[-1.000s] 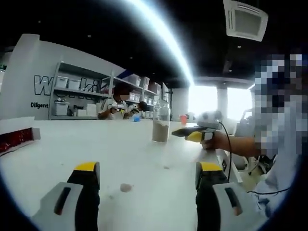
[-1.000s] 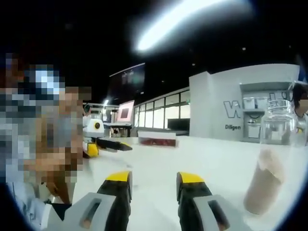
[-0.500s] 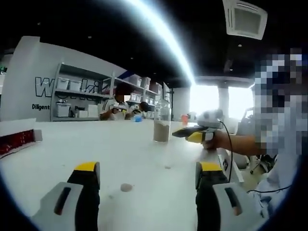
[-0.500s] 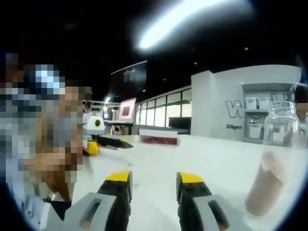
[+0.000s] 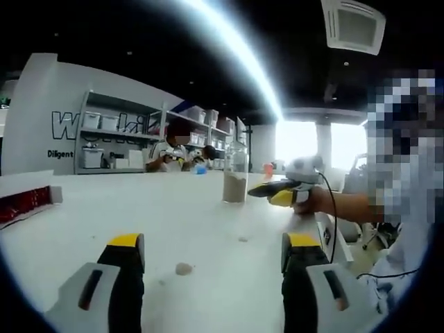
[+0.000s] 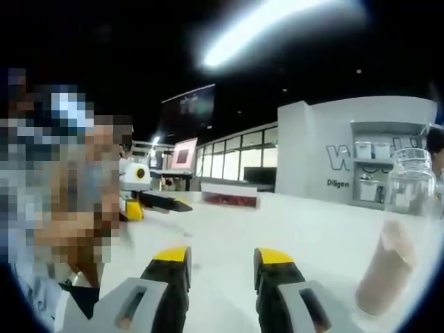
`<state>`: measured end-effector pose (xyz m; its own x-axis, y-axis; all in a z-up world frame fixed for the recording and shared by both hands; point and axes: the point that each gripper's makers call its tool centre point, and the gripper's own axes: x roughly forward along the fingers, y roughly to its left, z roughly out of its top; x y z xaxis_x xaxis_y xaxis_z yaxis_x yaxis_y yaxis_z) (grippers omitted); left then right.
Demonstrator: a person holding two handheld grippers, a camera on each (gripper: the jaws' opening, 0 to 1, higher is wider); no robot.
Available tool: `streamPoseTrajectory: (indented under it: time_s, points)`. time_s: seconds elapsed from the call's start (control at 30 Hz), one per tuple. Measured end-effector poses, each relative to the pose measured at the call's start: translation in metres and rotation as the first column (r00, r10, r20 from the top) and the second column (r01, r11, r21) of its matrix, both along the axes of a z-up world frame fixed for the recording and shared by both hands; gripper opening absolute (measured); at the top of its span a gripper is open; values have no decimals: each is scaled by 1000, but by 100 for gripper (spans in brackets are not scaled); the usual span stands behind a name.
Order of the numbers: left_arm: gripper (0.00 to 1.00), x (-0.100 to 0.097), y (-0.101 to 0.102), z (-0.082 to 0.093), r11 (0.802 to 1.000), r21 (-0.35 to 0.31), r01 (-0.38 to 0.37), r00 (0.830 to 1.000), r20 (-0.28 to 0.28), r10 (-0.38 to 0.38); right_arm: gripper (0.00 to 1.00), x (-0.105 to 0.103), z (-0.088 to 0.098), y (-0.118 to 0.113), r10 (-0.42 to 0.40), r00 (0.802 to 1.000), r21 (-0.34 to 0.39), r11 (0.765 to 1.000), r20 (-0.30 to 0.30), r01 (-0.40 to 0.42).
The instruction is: Tear open the coffee pouch, take out the coffee, and pour the coffee from the pouch into the cup
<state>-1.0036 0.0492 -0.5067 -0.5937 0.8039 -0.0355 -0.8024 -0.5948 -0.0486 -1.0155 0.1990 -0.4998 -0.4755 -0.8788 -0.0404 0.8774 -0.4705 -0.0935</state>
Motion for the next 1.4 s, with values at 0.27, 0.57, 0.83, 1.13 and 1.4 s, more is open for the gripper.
streamPoseTrajectory:
  time_s: [0.27,0.57,0.83,1.13,1.4]
  points:
    - [81,-1,-2,-1,1000,-4,-6,1000,4,6,37,0,-1,-6,6,1000,8,1000,-2,-6]
    - [81,-3,-3,-1,1000,-6,-8,1000,4,8,36,-1,1,-7,15,1000,-6,1000,-3,-15]
    - [81,-3,-3,-1,1000,-10,-5,1000,-2,5,36,-7,2,-11,28,1000,-13,1000,-1,-28]
    - [80,-4,-4,-1,1000,-15,-4,1000,-5,4,36,-11,1,-18,41,999,-7,999,-2,-41]
    - [80,-3,-4,-1,1000,-17,-4,1000,-10,4,36,-13,-4,-24,40,999,15,999,9,-40]
